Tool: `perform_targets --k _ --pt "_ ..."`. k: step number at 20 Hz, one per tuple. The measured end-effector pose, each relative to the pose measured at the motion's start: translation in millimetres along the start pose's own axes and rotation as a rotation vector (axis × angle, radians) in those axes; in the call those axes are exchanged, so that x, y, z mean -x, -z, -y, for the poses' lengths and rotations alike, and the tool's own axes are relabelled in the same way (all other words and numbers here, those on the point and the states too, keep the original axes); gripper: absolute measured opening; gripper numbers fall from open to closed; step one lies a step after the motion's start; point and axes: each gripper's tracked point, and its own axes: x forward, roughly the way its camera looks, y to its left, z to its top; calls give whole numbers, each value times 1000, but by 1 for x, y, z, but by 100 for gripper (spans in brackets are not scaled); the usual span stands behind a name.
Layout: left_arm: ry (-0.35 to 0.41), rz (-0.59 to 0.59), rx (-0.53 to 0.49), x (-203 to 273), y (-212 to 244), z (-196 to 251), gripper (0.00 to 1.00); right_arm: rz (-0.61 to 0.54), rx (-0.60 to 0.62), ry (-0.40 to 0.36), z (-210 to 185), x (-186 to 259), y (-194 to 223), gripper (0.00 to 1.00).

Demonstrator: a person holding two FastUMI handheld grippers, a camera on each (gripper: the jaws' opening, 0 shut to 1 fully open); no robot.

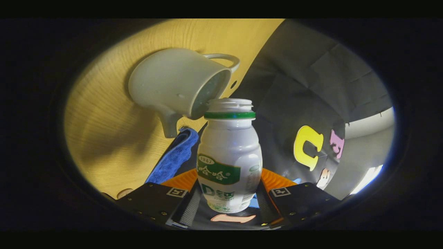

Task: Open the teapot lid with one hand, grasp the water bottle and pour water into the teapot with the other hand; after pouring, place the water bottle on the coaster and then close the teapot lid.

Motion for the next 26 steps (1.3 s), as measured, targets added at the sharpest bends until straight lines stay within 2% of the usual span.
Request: perform_targets --k 4,5,6,8,9,11,12,14,19,20,22,26 --pt "2 -8 18 1 3 0 16 -26 -194 -17 -8 7 5 73" --pt "4 -5 18 1 0 -1 16 -34 -305 -37 -13 9 8 73" --pt "8 -2 23 0 -1 1 8 -41 -414 -49 -17 10 11 72" --pt "20 -10 46 -7 -2 6 12 -51 -675 -66 -21 16 18 73" --pt "28 -18 62 -11 -2 8 8 -53 -813 -65 -17 21 22 73" --pt "37 -30 86 -16 0 12 12 -57 -1049 -46 -2 31 34 72" --pt "39 -30 89 -18 -1 14 8 -60 -1155 -37 12 31 43 73" --pt "46 -19 77 -26 -11 18 16 -67 -1352 -44 27 37 56 72" --pt "114 23 111 -73 -41 39 12 -51 -1966 -188 12 96 61 73" --pt "125 25 118 -85 -44 44 8 -52 -2056 -219 6 109 60 72" --pt "134 29 138 -109 -51 50 16 -35 -2181 -225 4 126 66 73" --pt "179 44 180 -157 -61 65 8 -96 -2250 -153 -13 148 94 72"
